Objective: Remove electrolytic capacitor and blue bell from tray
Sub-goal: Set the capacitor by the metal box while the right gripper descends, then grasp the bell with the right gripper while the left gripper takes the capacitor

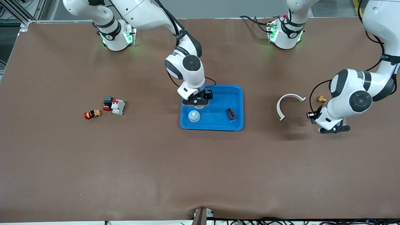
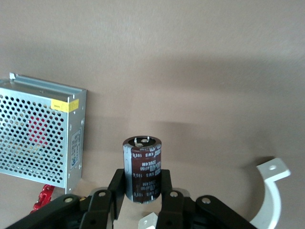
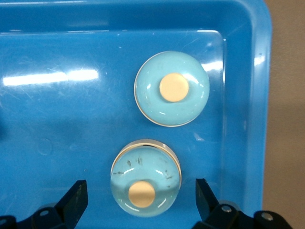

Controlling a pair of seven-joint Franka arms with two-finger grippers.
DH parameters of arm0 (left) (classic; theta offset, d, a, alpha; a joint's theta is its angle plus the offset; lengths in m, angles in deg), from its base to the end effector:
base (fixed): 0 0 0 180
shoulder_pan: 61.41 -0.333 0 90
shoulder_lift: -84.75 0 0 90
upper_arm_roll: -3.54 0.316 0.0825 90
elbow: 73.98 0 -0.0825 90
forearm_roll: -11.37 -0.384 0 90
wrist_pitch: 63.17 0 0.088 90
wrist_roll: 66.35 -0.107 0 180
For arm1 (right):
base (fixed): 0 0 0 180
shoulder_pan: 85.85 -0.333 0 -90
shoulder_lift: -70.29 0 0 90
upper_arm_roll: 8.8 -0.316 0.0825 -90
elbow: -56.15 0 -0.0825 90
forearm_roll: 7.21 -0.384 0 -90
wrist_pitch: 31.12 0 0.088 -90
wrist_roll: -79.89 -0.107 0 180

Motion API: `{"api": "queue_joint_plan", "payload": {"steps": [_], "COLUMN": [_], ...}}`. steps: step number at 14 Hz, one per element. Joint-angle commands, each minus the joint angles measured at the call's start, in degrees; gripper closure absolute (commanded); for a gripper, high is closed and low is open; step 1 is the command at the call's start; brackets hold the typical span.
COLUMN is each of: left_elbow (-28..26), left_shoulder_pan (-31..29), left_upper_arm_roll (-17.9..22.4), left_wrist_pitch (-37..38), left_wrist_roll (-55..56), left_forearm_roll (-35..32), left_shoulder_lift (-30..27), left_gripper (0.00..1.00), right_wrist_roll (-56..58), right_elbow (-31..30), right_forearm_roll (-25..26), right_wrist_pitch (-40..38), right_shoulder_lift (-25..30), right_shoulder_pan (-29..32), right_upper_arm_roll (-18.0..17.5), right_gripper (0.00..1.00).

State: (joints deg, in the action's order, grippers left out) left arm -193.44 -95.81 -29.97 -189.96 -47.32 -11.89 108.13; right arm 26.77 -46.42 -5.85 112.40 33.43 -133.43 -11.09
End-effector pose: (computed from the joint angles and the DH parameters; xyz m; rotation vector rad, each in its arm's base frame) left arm 0.5621 0.0236 0.2426 -3.0251 -0.1315 0.2570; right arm 0.4291 0.5060 0.1982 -3.0783 0.0723 -0.0584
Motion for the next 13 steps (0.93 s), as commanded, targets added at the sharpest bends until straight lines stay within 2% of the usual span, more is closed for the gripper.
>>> {"api": "queue_joint_plan", "payload": {"steps": [1, 10, 12, 13], "left_elbow": [-2.96, -3.50, -3.06, -2.88], "left_shoulder_pan": [-1.98, -2.60, -2.60, -2.60], "left_upper_arm_roll": [-0.59, -0.24, -0.24, -0.24], "left_wrist_pitch": [-3.45, -6.37, -6.28, -6.28], "left_wrist_roll": [-0.48, 0.31, 0.40, 0.48], "left_forearm_roll": [-2.21, -6.61, -6.70, -6.70], "left_shoulder_lift": [-0.09, 5.01, 5.71, 5.72], "left_gripper": [1.00, 1.00, 0.59, 0.25], "right_wrist_roll": [-1.46, -1.46, -1.46, -1.46], "right_elbow": [1.05, 0.97, 1.05, 0.97], "right_forearm_roll": [1.19, 1.27, 1.27, 1.27], "right_wrist_pitch": [1.67, 1.67, 1.67, 1.67], "right_shoulder_lift": [-1.89, -2.07, -2.07, -2.16], "right_shoulder_pan": [-0.94, -1.20, -1.20, -1.20], "right_upper_arm_roll": [0.79, 0.88, 0.97, 0.97], "right_gripper": [0.00, 0.00, 0.18, 0.24]}}
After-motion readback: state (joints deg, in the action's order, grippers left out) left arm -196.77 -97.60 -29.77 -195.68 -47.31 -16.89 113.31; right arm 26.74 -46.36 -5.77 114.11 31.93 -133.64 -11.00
